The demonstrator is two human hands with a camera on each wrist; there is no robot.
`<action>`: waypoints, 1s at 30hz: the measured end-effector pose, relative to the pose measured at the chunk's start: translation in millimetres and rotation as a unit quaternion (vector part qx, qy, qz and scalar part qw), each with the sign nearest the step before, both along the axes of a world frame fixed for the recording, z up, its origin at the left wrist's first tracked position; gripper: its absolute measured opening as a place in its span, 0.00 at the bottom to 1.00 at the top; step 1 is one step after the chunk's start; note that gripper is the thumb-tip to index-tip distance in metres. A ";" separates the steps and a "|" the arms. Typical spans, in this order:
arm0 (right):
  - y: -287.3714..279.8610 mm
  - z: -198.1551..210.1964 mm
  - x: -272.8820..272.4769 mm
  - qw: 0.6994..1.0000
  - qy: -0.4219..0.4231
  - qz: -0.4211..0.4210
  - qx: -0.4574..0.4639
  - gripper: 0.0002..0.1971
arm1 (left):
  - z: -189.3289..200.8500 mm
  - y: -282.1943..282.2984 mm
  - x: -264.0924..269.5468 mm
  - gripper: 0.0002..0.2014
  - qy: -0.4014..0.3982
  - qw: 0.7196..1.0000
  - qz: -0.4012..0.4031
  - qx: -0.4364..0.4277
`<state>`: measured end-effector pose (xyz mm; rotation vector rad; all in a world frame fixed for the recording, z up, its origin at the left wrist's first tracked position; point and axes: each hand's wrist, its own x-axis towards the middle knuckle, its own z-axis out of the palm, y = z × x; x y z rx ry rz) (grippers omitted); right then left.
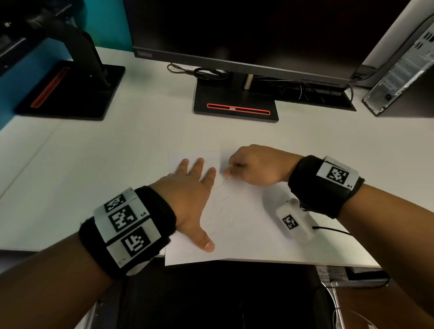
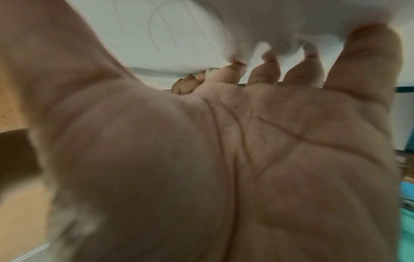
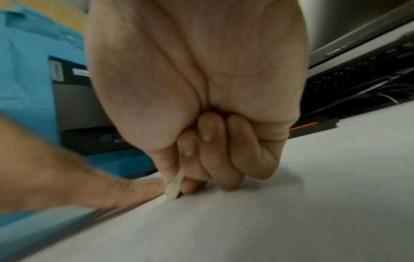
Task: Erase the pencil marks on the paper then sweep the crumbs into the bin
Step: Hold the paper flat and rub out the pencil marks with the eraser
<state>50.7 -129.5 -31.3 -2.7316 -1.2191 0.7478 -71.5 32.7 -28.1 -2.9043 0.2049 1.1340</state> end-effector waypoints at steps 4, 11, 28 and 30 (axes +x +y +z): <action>-2.6 4.5 16.0 0.998 -0.036 -0.056 0.012 0.23 | 0.0 -0.8 -0.8 0.77 -0.002 1.000 0.003 0.003; 3.7 1.4 7.8 1.000 -0.009 -0.020 0.005 0.23 | 0.8 -2.2 -0.2 0.76 0.002 1.000 0.003 0.007; 6.3 -2.1 2.1 1.000 -0.007 0.003 0.014 0.23 | 1.3 -1.2 0.6 0.76 0.005 1.000 -0.002 0.007; 4.7 0.9 10.1 0.999 -0.028 -0.031 0.020 0.23 | 1.5 -2.0 0.2 0.76 0.008 1.000 0.000 0.006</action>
